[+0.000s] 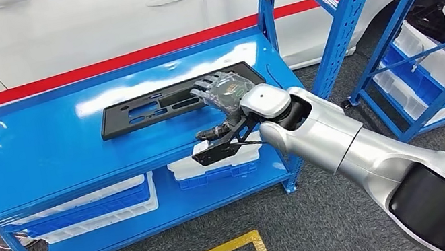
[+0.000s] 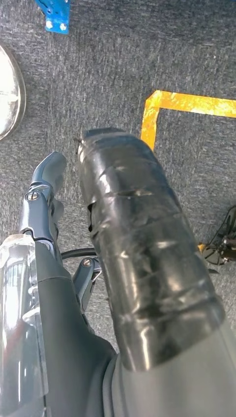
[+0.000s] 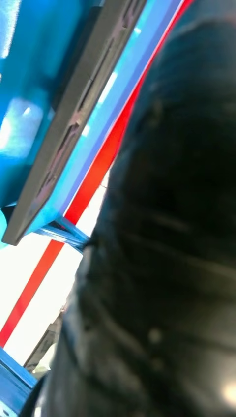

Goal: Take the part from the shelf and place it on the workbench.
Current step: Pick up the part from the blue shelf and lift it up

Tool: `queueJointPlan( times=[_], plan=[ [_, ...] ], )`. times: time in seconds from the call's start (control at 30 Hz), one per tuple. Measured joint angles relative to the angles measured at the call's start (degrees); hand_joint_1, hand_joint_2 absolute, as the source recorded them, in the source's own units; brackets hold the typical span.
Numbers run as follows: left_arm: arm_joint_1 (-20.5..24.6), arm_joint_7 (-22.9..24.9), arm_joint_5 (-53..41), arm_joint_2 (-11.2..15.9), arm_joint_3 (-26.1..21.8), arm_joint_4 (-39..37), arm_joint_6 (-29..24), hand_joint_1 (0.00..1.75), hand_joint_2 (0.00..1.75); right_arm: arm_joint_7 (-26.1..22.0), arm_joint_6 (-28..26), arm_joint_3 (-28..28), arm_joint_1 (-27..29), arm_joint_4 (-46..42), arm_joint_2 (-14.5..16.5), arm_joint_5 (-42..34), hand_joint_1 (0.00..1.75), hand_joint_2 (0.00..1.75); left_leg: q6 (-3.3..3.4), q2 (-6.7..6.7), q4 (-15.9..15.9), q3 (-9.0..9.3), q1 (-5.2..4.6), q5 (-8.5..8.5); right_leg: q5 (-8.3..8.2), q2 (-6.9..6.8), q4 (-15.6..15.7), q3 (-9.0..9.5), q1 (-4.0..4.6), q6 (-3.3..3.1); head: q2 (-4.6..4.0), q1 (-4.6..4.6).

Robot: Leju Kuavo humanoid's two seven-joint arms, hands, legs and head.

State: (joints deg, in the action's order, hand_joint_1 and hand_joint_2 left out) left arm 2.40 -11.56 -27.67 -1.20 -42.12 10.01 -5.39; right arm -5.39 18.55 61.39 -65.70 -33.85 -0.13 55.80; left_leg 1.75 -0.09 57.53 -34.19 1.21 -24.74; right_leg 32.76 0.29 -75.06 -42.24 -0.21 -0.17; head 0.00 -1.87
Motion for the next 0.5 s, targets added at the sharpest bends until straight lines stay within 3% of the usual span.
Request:
queueJointPlan(
  times=[0.03, 0.1, 0.17, 0.23, 0.33, 0.37, 0.43, 0.5],
  plan=[
    [-0.01, 0.01, -0.05, 0.0, -0.1, 0.0, 0.02, 0.0, 0.0, 0.01, -0.01, 0.08, 0.06, 0.01, -0.01, -0.03, 0.0, 0.0, -0.01, -0.05, 0.04, 0.25, -0.06, -0.22, -1.59, 0.0, 1.03, 0.0, 0.03, -0.2, 0.0, 0.01],
    [-0.02, 0.02, -0.21, -0.07, -0.37, -0.01, 0.06, 0.0, 0.0, 0.01, -0.07, 0.14, 0.03, 0.01, -0.03, -0.18, 0.0, 0.0, -0.13, -0.13, 0.05, 1.0, -0.17, -0.77, -6.32, -0.03, 8.23, 2.78, 0.31, -1.1, 0.0, 0.01],
    [0.02, 0.03, -0.45, -0.24, -0.69, -0.01, 0.1, 0.0, 0.0, 0.01, -0.14, 0.14, -0.08, 0.01, -0.02, -0.4, 0.0, 0.0, -0.54, -0.15, 0.07, 1.37, -0.29, -1.18, -8.78, -0.16, 14.55, 5.57, 0.82, -2.1, 0.0, -0.1],
    [0.05, 0.04, -0.74, -0.39, -0.88, 0.0, 0.13, 0.0, 0.0, 0.01, -0.16, 0.16, -0.17, 0.02, -0.02, -0.68, 0.0, 0.0, -1.16, -0.1, -0.05, 1.33, -0.2, -1.29, -8.58, -0.2, 16.24, 6.37, 1.18, -2.5, 0.0, -0.19],
    [0.05, 0.03, -1.11, -0.49, -0.92, 0.02, 0.14, 0.0, 0.0, 0.05, -0.29, 0.18, -0.21, 0.03, -0.1, -0.99, 0.0, 0.0, -2.07, 0.02, 1.05, 1.08, -0.11, -2.28, -8.56, -0.16, 17.64, 7.49, 0.61, -2.68, 0.0, -0.19],
    [0.08, 0.03, -1.17, -0.45, -0.93, 0.02, 0.14, 0.0, 0.0, 0.06, -0.35, 0.18, -0.22, 0.03, -0.1, -1.02, 0.0, 0.0, -2.37, 0.04, 3.25, 0.08, -0.1, -3.41, -8.55, -0.19, 18.07, 7.97, 0.35, -2.77, 0.0, -0.21],
    [0.11, 0.02, -1.22, -0.34, -0.97, 0.02, 0.14, 0.0, 0.0, 0.03, -0.44, 0.2, -0.09, 0.03, -0.06, -1.08, 0.0, 0.0, -2.88, 0.04, 10.37, -3.76, 0.02, -6.3, -8.24, -0.21, 18.23, 8.45, 0.3, -2.96, 0.0, -0.24],
    [0.01, 0.03, -1.28, -0.31, -1.03, 0.01, 0.14, 0.0, 0.0, -0.03, -0.55, 0.31, 0.35, 0.03, -0.05, -1.15, 0.0, 0.0, -3.28, 0.05, 15.43, -7.22, 0.11, -7.09, -7.78, -0.11, 18.11, 8.83, 0.29, -2.95, 0.0, -0.24]
  ],
)
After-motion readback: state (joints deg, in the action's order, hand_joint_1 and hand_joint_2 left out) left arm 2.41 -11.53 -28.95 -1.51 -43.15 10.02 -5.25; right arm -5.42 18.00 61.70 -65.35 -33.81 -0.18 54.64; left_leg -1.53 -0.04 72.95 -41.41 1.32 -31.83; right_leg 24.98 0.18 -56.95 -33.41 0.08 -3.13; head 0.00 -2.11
